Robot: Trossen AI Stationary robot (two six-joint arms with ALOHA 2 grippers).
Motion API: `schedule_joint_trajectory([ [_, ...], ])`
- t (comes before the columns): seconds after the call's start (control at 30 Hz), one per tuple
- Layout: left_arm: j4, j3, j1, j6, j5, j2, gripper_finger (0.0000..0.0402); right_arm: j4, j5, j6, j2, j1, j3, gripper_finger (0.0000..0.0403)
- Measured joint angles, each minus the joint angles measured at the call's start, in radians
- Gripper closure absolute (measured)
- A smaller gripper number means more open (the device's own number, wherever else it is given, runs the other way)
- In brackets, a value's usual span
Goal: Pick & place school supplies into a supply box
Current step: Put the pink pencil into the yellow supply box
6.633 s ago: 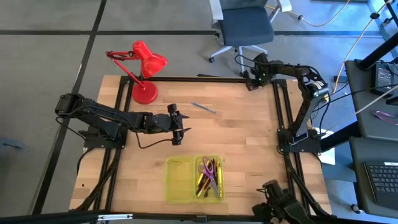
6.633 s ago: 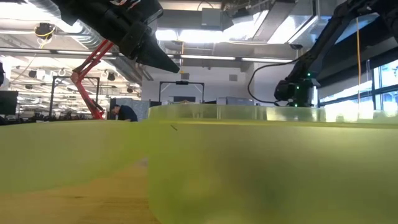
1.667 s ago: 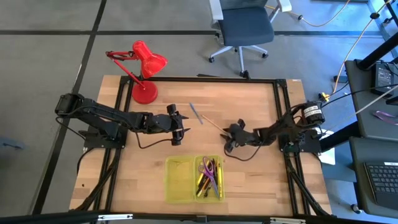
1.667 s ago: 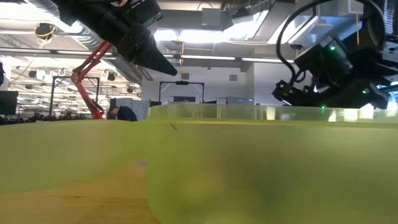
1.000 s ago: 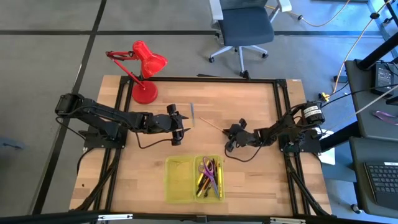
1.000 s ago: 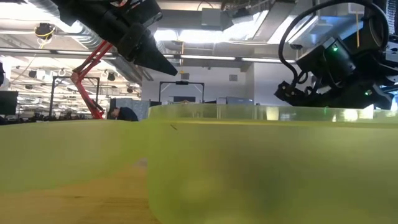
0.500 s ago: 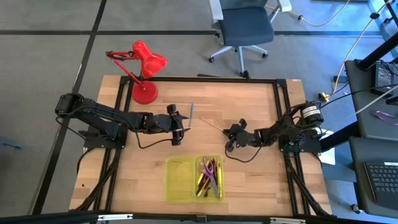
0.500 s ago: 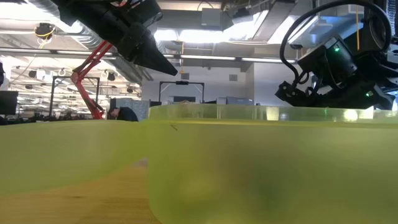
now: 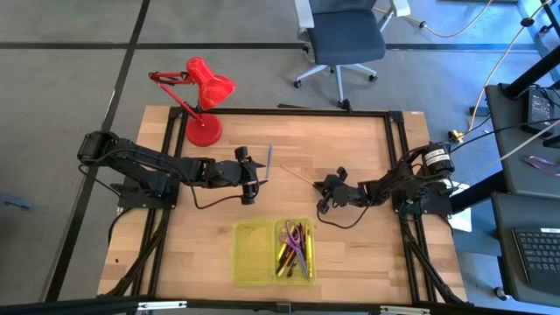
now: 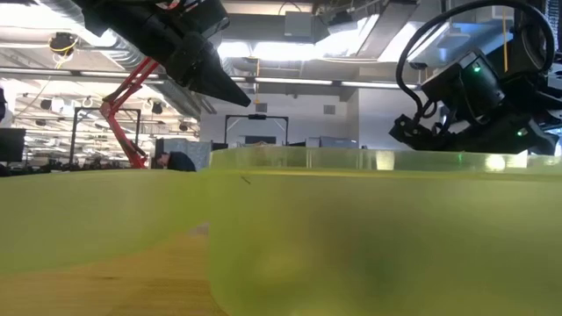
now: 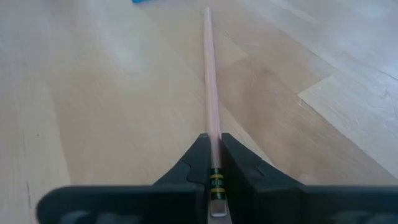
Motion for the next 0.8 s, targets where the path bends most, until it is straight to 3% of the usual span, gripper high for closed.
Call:
schedule_joint_trajectory([
  [0.47,-0.003,0.0,0.0,0.009,0.0,0.0,0.0182,-0.155,-0.059,-0.145,-0.273,0.0,-0.001,0.0373],
  [0.8,-0.043,0.0,-0.002,0.003,-0.001,-0.026,0.0179,-0.449,-0.566,-0.338,-0.556,0.0,0.05,0.0371],
])
